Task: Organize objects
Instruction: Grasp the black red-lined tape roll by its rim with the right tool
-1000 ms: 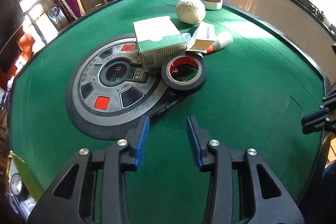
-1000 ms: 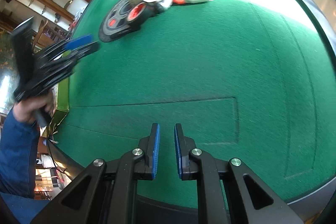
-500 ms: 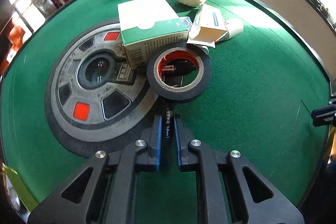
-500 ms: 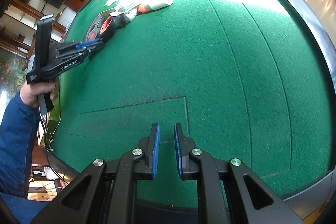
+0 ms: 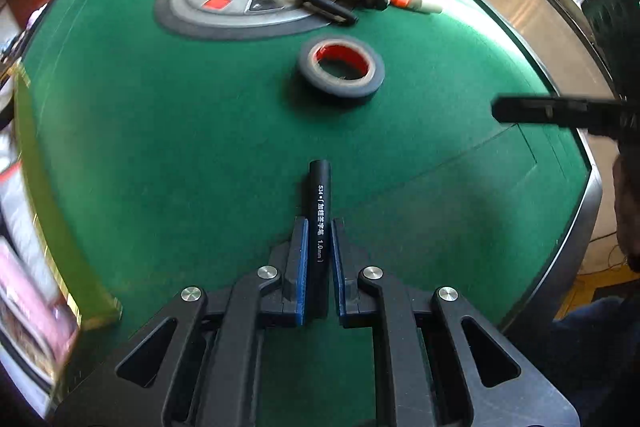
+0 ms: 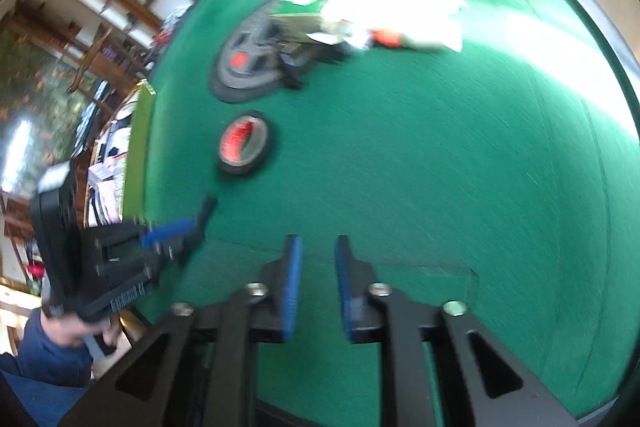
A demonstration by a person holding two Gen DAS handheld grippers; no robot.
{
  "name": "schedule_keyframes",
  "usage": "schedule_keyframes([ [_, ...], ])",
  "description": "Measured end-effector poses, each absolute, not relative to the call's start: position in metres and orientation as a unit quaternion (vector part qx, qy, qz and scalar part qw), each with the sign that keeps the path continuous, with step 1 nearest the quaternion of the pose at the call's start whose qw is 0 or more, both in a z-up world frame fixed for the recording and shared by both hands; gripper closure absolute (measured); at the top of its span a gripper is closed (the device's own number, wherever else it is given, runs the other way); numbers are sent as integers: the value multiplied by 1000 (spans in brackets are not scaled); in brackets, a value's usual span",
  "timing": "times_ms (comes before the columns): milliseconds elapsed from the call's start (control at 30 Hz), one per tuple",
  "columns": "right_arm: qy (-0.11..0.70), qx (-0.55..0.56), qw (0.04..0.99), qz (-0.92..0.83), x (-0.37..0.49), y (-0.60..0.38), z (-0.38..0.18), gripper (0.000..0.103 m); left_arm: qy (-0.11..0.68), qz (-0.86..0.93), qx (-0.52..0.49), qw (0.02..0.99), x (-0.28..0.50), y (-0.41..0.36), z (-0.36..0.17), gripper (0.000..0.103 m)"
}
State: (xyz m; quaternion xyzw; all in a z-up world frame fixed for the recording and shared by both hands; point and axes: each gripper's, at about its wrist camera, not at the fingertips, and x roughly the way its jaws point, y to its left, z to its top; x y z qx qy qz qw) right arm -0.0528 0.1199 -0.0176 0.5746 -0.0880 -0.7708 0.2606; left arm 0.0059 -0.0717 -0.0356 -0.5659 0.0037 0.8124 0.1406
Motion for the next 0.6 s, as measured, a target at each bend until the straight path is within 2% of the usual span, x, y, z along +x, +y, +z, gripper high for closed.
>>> schedule_keyframes([
  [33,-79,571,275,-770,-53,108,-16,51,1,813,-566,136,12,-76,-35,93],
  [67,-69,565,289,-769,-54,96,-14,46,-4,814,-566,131,16,-81,-35,93],
  [233,-1,538,301,-787,-67,51,-10,41,-19,818,-560,127,28,-89,-36,93],
  [433,78,548,287,-782,-86,13,-30,41,-6,823,-553,127,31,-89,-37,93],
  [600,104,553,267,-782,-97,4,-45,38,10,827,-548,123,30,-86,-36,93],
])
